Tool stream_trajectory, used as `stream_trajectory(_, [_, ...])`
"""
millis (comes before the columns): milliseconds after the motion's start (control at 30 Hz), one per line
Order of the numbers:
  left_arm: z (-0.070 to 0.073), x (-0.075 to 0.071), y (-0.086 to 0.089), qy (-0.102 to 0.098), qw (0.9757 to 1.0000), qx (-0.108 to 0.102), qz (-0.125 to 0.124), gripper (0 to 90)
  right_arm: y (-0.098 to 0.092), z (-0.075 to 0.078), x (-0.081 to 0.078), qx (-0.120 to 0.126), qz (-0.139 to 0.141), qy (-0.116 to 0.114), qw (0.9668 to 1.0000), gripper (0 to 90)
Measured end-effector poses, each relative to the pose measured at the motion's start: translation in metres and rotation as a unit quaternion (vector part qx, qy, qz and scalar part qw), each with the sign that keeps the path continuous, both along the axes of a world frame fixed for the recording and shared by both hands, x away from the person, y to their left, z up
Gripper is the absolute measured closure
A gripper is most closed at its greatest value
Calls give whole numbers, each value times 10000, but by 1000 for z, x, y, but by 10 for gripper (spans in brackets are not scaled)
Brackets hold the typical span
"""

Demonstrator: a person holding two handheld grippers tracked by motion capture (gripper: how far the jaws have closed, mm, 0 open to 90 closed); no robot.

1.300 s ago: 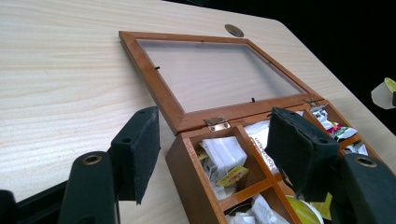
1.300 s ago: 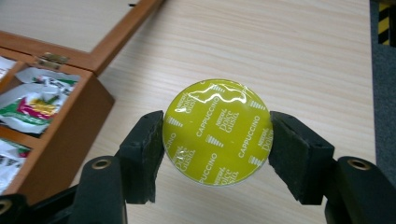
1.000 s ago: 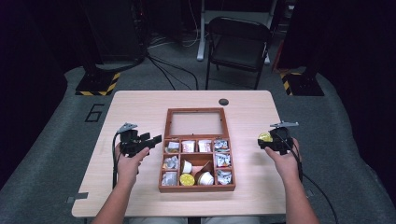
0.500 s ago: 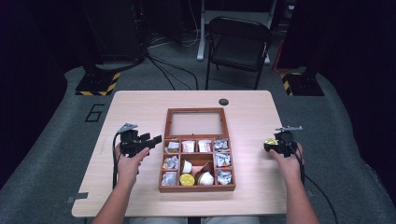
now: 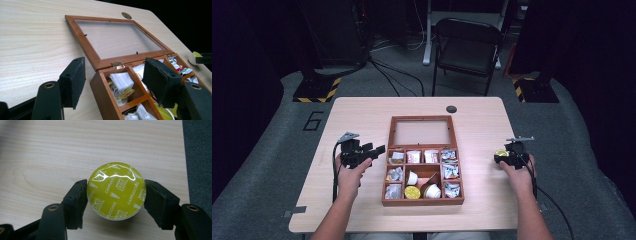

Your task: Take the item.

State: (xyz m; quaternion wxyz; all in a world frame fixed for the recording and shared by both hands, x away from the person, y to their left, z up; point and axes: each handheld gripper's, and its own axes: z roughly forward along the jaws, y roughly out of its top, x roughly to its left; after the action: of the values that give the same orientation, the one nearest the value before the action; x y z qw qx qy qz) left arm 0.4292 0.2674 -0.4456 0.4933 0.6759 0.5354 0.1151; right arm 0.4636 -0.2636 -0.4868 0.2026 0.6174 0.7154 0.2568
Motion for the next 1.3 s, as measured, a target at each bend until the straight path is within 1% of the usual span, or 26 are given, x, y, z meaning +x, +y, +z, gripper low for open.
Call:
stream_trajectory(33, [0,0,0,-3,10000,4,-6,345,0,0,0,0,0,0,10000,357])
stream_trajectory(100, [0,0,0,3,10000,2,2,345,1,-1,0,-12,-12,31,10000,318])
stream_trajectory(133, [0,0,0,3,10000,2,2,345,1,-1,0,-12,-12,31,10000,318])
stream_trajectory(167, [0,0,1,-9,10000,21,-8,346,0,0,0,-55,14,-42,10000,303])
stream_trajectory(233, [0,0,1,-8,10000,4,14,345,0,3,-1,-1,-49,-57,10000,302])
stream_trajectory(267, [0,0,1,-8,10000,4,14,345,0,3,-1,-1,-49,-57,10000,302])
stream_trajectory(300, [0,0,1,-9,10000,-3,23,345,0,5,-2,16,-45,-120,9999,302])
stream_trajectory(500, [0,0,1,-9,10000,19,5,345,-1,10,-3,41,-101,-192,9998,303])
stream_trajectory(533, [0,0,1,-7,10000,17,2,346,-1,11,-4,41,-86,-208,9997,305])
stream_trajectory(567, [0,0,1,-7,10000,18,1,345,-1,14,-4,39,-44,-288,9996,310])
stream_trajectory(633, [0,0,1,-6,10000,24,-1,345,1,16,-5,58,-72,-279,9996,313])
stream_trajectory(667, [0,0,1,-7,10000,30,-2,345,3,20,-6,58,-21,-343,9994,319])
stream_trajectory(767, [0,0,0,4,10000,21,29,345,6,23,-7,77,12,-367,9993,326])
stream_trajectory(800, [0,0,0,8,10000,52,16,346,7,25,-7,84,43,-362,9993,329])
stream_trajectory(833, [0,0,0,34,10000,57,11,347,12,28,-8,127,132,-405,9990,340])
stream_trajectory(933, [-1,1,-1,14,10000,86,2,347,17,32,-9,172,179,-432,9988,343])
stream_trajectory(967, [-1,2,-2,47,9999,90,-10,347,24,38,-11,184,305,-555,9978,346])
stream_trajectory(1033, [-1,2,-3,48,9999,130,-26,347,27,40,-11,195,335,-576,9976,346])
stream_trajectory(1133, [0,4,-6,51,9998,167,-68,347,37,47,-12,231,556,-707,9957,347])
stream_trajectory(1167, [0,6,-8,73,9997,219,-109,348,44,50,-13,276,670,-711,9948,347])
stream_trajectory(1233, [-1,7,-10,91,9996,229,-118,351,46,51,-13,278,689,-703,9948,350])
stream_trajectory(1267, [-2,8,-11,110,9995,253,-141,352,53,51,-13,307,796,-713,9938,355])
stream_trajectory(1300, [-3,9,-11,107,9994,283,-152,352,53,51,-13,307,796,-713,9938,355])
